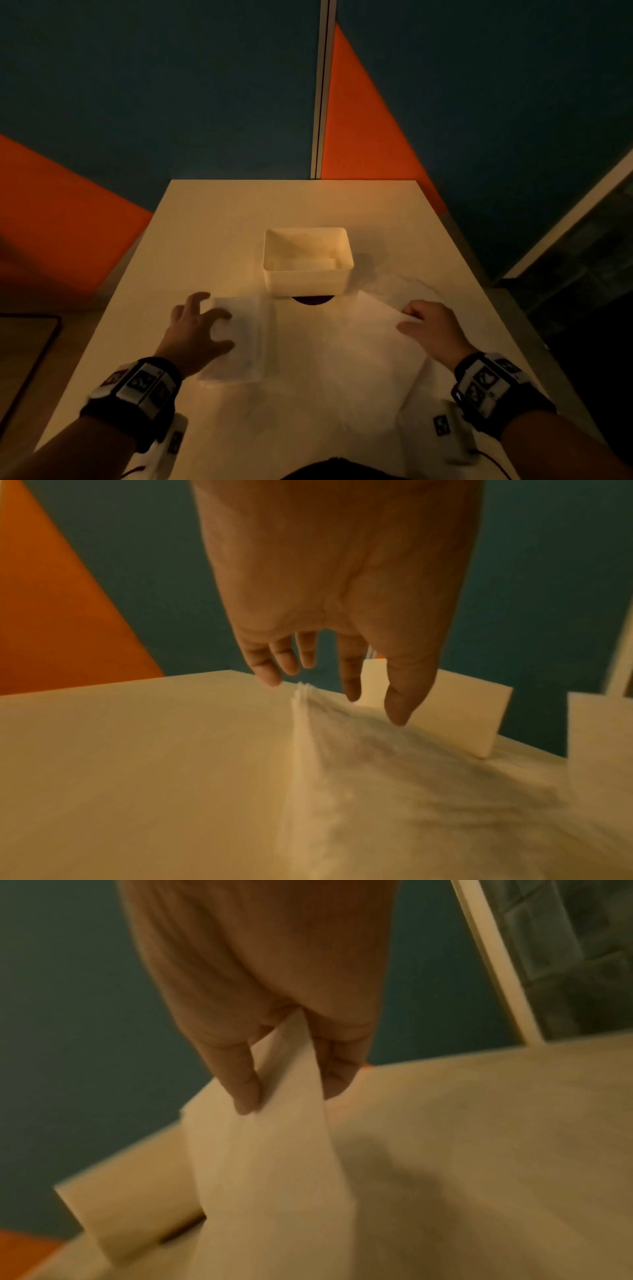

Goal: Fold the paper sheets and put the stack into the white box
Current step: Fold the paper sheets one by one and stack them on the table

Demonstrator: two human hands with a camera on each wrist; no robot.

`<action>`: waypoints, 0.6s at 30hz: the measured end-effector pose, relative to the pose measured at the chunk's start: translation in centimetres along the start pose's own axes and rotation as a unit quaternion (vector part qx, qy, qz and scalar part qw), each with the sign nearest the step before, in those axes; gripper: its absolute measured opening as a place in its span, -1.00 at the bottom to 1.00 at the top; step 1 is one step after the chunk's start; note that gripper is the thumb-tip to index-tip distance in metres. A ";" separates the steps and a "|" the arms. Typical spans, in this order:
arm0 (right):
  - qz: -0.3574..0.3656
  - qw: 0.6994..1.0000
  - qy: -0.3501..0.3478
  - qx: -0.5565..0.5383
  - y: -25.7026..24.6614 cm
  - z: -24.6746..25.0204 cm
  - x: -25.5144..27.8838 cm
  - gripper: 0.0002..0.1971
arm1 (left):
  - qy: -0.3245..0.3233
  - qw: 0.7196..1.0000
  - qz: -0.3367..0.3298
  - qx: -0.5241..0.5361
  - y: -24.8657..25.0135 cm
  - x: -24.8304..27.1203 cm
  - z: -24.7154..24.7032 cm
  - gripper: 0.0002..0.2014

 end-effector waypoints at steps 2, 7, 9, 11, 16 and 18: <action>0.042 0.998 0.011 -0.039 -2.8 1.3 0.2 -0.91 | 0.040 0.998 -0.037 -0.005 2.3 0.1 1.5 -0.48; 0.102 0.988 -0.043 -0.110 -9.0 2.4 1.3 -0.95 | -0.007 0.958 -0.146 0.248 8.9 0.3 3.6 -0.43; 0.114 0.983 -0.081 -0.120 -10.9 2.3 1.9 -0.90 | -0.054 0.929 -0.174 0.321 11.5 0.9 4.0 -0.36; 0.122 0.975 -0.114 -0.148 -12.4 2.2 2.6 -0.88 | -0.092 0.900 -0.186 0.382 13.5 1.1 3.9 -0.39; 0.134 0.953 -0.100 -0.253 -14.3 3.8 3.2 -0.88 | -0.155 0.808 -0.132 0.553 15.1 1.6 3.5 -0.73; 0.119 0.946 -0.053 -0.296 -14.0 4.6 2.7 -0.88 | -0.152 0.785 -0.118 0.589 15.3 1.7 3.8 -0.73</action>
Point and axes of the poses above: each hand's wrist, its own x-axis away from the middle knuckle, its own z-axis out of the back of the hand, y = z × x, the point moved 8 cm from there along -x, towards the middle knuckle, and after that the axes turned 5 degrees about -x, right-handed, at the moved point
